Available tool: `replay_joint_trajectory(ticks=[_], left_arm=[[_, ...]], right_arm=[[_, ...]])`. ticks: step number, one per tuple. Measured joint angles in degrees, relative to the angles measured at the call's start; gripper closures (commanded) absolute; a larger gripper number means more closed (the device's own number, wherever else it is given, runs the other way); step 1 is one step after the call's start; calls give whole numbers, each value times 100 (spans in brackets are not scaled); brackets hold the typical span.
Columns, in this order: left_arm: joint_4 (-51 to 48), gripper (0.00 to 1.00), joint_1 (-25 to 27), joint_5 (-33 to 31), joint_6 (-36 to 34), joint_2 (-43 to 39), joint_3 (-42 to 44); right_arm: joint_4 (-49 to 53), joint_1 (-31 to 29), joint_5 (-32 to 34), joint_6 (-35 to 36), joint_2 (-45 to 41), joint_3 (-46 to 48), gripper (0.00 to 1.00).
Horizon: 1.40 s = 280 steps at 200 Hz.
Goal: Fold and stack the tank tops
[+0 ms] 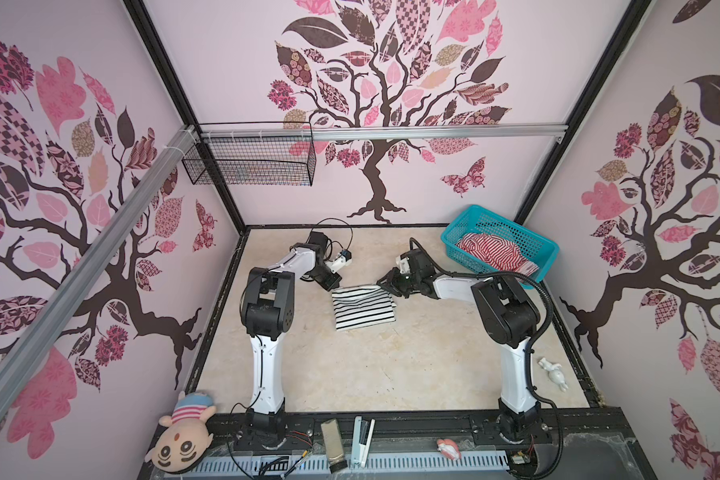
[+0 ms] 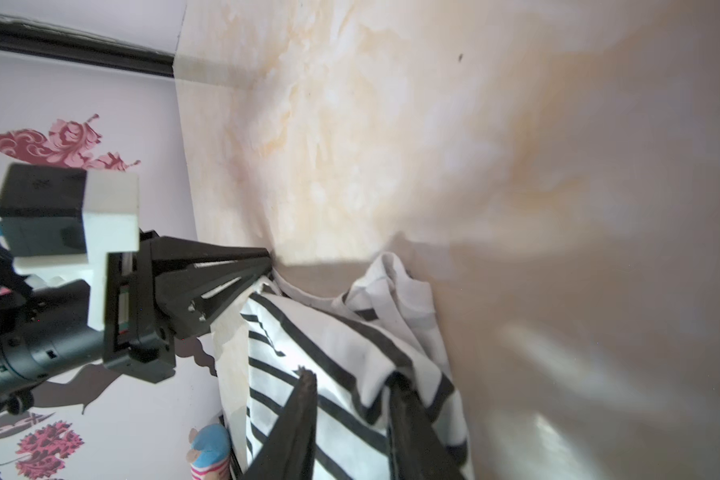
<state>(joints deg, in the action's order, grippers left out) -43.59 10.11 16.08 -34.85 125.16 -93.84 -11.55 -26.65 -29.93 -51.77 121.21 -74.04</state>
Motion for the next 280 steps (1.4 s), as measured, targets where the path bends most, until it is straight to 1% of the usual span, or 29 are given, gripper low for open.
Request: replay_joint_trajectory(ticks=[26,38,58,62,67,72,83,90,113,125,141,154,184,216,251,280], left_arm=[[125,77,-37,-260,306,-131,142],[140,76,-140,-341,501,-221,166],[155,75,-398,-387,769,-549,175],[157,75,-444,-380,804,-660,181],[155,75,-514,-376,855,-822,195],[155,75,-570,-372,896,-977,212],[133,76,-612,-289,949,-1366,267],[101,76,-586,-212,957,-1602,302],[-98,80,-188,109,901,-2203,494],[-214,82,105,293,848,-2341,684],[-376,85,468,555,807,-2328,981],[-525,87,629,706,782,-2243,1211],[-704,90,678,929,782,-1996,1513],[-876,90,669,1106,785,-1674,1532],[-914,91,671,946,785,-1331,1613],[-861,91,671,686,782,-1233,1753]], right_arm=[[26,0,-90,131,-13,-9,43],[87,0,-103,227,-50,-26,40],[330,-11,-92,382,-293,-26,39],[385,-24,-72,411,-372,-26,40],[468,-48,-50,474,-498,-26,44],[535,-72,-15,507,-621,-26,50],[719,-125,83,623,-922,-35,66],[824,-175,140,684,-1075,-59,74],[1143,-433,400,916,-1300,-170,94],[1290,-557,498,990,-1283,-170,100],[1491,-688,557,1071,-1187,-170,100],[1639,-704,595,1095,-990,-284,100],[1794,-579,614,1104,-319,-800,100],[1941,-433,595,984,153,-1161,100],[1993,-238,520,817,570,-1429,100],[2151,-184,463,800,918,-1950,100]])
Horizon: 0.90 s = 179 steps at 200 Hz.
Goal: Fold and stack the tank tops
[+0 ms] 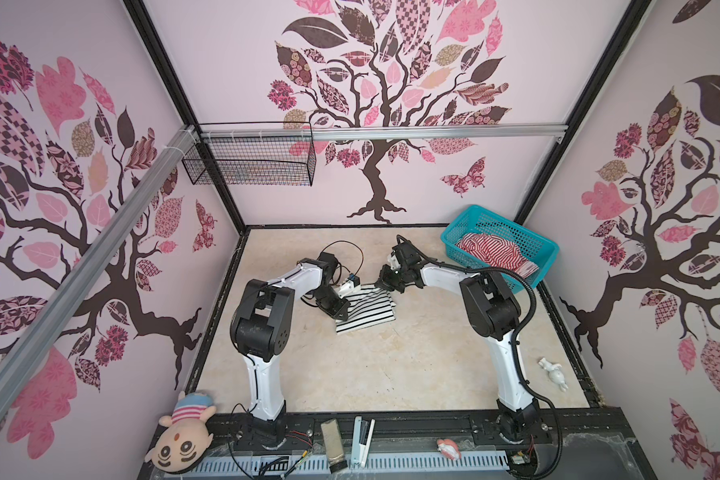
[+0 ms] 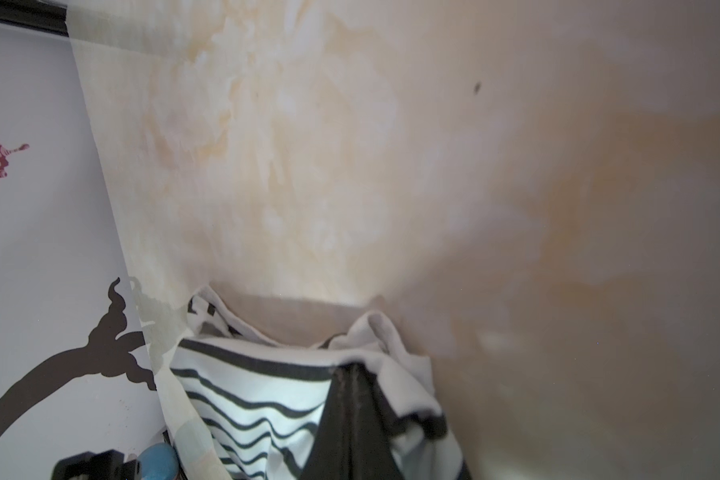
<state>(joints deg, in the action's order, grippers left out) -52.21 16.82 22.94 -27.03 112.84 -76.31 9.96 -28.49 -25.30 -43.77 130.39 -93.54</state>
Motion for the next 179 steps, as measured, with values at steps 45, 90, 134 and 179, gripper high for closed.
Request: replay_joint_trajectory(ticks=[45,90,134,179], left_arm=[[20,89,0,-129,11,35,13],[83,81,-2,-313,140,-138,13],[175,78,-79,-409,306,-114,-431],[323,78,-249,-376,496,560,-1069]], right_arm=[[-59,48,-70,2,122,-236,92],[-310,-98,17,0,-1102,1388,76],[-723,-584,151,-96,-2330,2483,79],[-1174,-787,146,-350,-2391,3416,79]])
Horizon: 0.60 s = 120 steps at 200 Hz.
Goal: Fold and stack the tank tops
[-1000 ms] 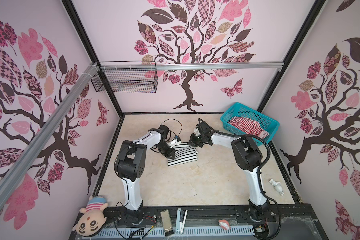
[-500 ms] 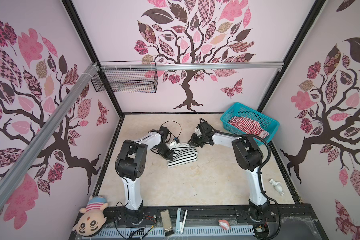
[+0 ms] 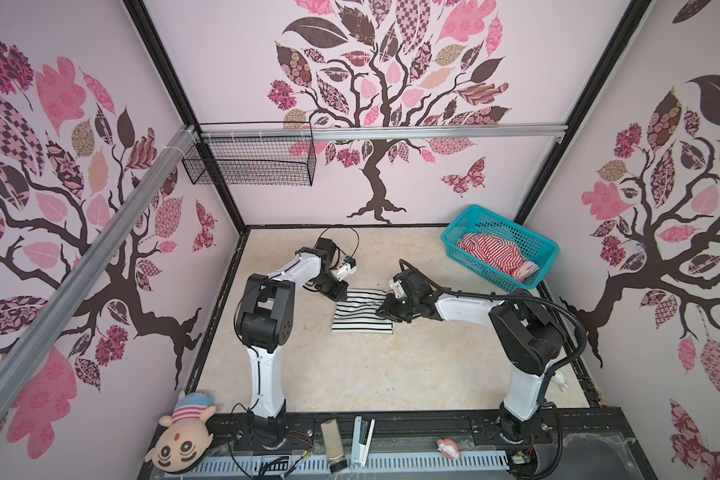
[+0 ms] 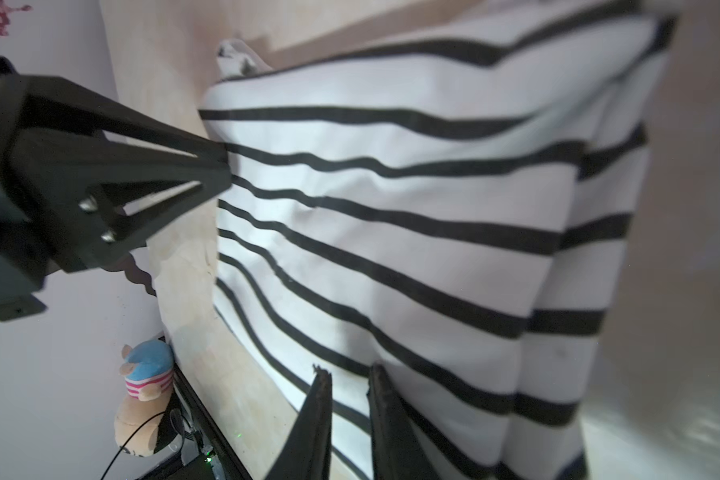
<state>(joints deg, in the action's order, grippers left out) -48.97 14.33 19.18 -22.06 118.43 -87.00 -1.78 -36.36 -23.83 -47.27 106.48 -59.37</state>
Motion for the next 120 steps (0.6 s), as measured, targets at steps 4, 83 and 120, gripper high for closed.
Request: replay_joint_trajectory(ticks=[4,83,120], left_arm=[[4,78,-13,13,15,42,-11],[-33,77,-13,-214,216,352,-326],[-52,75,-9,-229,221,-151,17]], right_arm=[[-39,0,0,-37,0,72,79],[-997,-4,-216,-188,-2,728,77],[-573,-31,-267,-90,-232,535,62]])
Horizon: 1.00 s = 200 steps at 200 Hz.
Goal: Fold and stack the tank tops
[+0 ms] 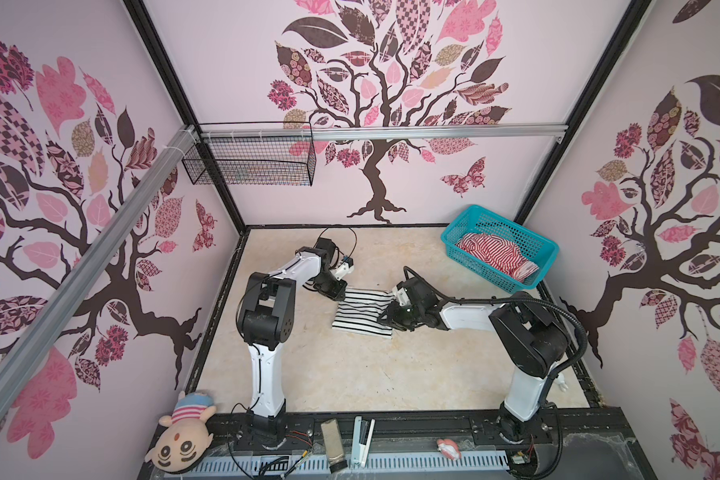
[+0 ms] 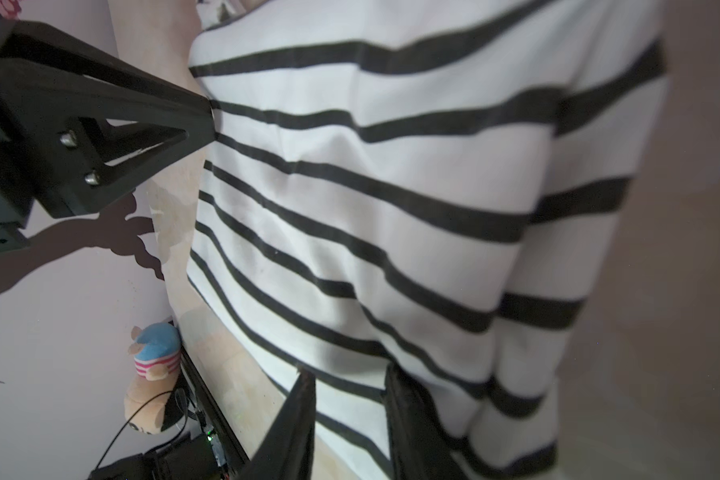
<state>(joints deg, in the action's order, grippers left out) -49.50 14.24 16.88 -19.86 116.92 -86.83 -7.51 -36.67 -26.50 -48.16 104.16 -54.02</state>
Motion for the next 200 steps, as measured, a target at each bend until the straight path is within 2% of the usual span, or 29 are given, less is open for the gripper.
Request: replay_joint_trajectory(ticks=[36,58,88,140,200], left_arm=[[-44,75,260,103,13,-1014,234],[-33,75,581,199,7,-1287,393],[-52,75,857,413,-11,-1191,807],[-105,75,879,894,-31,-935,1185],[190,75,901,522,76,-662,1362]], right_arm=[[470,0,125,166,-136,-837,59],[538,50,164,197,-72,-1134,60],[636,155,289,205,247,-1165,60],[732,284,444,208,435,-960,60],[780,284,485,302,409,-828,59]])
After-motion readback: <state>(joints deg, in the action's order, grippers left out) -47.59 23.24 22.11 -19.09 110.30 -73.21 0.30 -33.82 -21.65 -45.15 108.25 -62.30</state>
